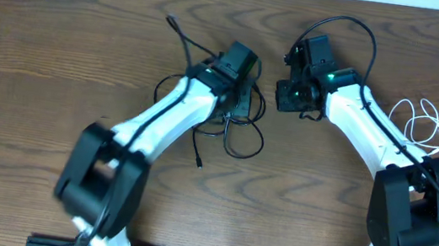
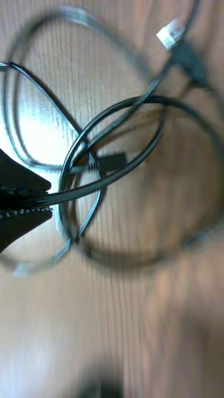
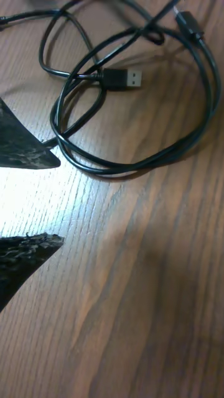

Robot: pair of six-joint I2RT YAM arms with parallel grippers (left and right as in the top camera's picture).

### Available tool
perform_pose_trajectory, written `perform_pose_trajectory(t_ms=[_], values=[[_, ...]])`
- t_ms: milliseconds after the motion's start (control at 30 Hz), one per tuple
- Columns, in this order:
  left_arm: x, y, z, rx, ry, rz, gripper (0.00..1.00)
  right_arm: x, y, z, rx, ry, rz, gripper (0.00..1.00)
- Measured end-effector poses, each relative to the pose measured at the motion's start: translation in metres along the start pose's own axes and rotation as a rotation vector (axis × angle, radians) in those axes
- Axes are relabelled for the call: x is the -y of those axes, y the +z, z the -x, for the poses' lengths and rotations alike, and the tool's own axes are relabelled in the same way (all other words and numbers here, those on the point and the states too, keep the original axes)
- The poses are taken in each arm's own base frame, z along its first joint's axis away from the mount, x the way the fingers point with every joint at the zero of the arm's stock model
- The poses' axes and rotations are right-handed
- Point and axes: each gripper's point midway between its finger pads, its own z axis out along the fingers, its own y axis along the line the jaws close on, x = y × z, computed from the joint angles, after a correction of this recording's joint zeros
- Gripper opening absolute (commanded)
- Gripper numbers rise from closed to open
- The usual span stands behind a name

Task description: Untangle cables

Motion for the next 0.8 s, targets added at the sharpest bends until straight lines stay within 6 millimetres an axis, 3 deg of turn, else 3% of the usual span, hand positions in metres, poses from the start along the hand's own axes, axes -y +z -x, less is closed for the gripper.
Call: perform_pose_trajectory(t_ms=[200,367,633,800], values=[[0.034,-0.117,0.044,0.306,0.024,-0.174,0.07,-0.002,0.002,0.0,-0.001,-0.005,0.003,0.31],[0.051,-0.203,0.062,0.53,0.042,-0.3,0.07,-0.002,0.002,0.0,0.0,-0.005,0.003,0.32],[0.062,-0.308,0.068,0.808,0.09,-0.44,0.07,-0.002,0.002,0.0,0.001,-0.005,0.003,0.33],[0.063,-0.354,0.063,0.93,0.127,-0.488,0.08,-0.002,0.002,0.0,0.001,-0.005,0.003,0.33]])
